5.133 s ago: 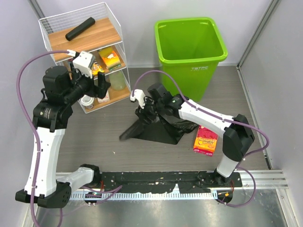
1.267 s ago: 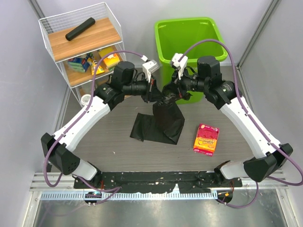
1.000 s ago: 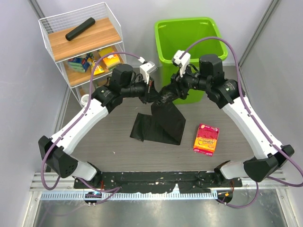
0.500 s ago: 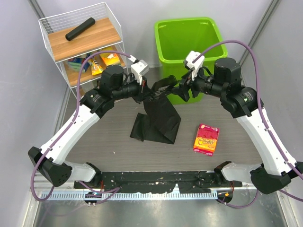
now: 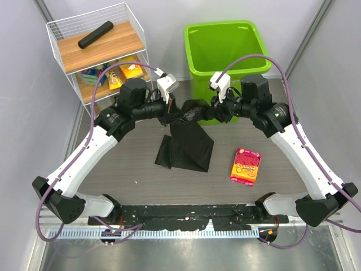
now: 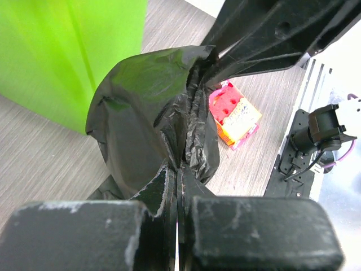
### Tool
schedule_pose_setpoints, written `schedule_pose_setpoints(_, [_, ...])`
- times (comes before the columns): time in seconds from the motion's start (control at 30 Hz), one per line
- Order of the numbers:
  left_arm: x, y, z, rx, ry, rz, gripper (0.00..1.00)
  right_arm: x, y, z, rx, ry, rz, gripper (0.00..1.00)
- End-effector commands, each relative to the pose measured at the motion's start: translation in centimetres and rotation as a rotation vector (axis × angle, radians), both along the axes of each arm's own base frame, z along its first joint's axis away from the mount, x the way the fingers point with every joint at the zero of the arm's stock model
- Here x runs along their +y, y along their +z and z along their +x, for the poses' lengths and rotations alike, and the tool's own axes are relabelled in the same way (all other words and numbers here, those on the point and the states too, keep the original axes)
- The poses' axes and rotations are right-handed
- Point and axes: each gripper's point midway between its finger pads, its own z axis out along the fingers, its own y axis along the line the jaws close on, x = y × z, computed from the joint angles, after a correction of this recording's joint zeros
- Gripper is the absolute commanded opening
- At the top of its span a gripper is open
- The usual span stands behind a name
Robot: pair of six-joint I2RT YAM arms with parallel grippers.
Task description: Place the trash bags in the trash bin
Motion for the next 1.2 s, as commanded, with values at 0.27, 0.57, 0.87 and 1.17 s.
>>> schedule_pose_setpoints(0.27, [2.2,4.2,1.3,-0.124,0.153,-0.054,0.00,-2.2,-0.5,-1.4,-0.057,-0.060,-0.015,0.01])
schedule_pose_setpoints(0.57, [2.4,4.2,0.7,-0.153,0.097,-0.002,0.00,-6.0,0.2,-0.4,-0.139,-0.249,-0.082,0.01])
schedule_pose_setpoints(0.87, [3.4,5.8,0.1,-0.232,0.090,0.025,0.00,-10.6,2.6,2.3,-0.226,-0.519,-0.200,0.26])
schedule_pose_setpoints(1.17, [4.6,9.5,0.4,-0.295,0.166,-0.007,0.00,-12.2,0.6,3.3,-0.189,-0.631,-0.270,0.40])
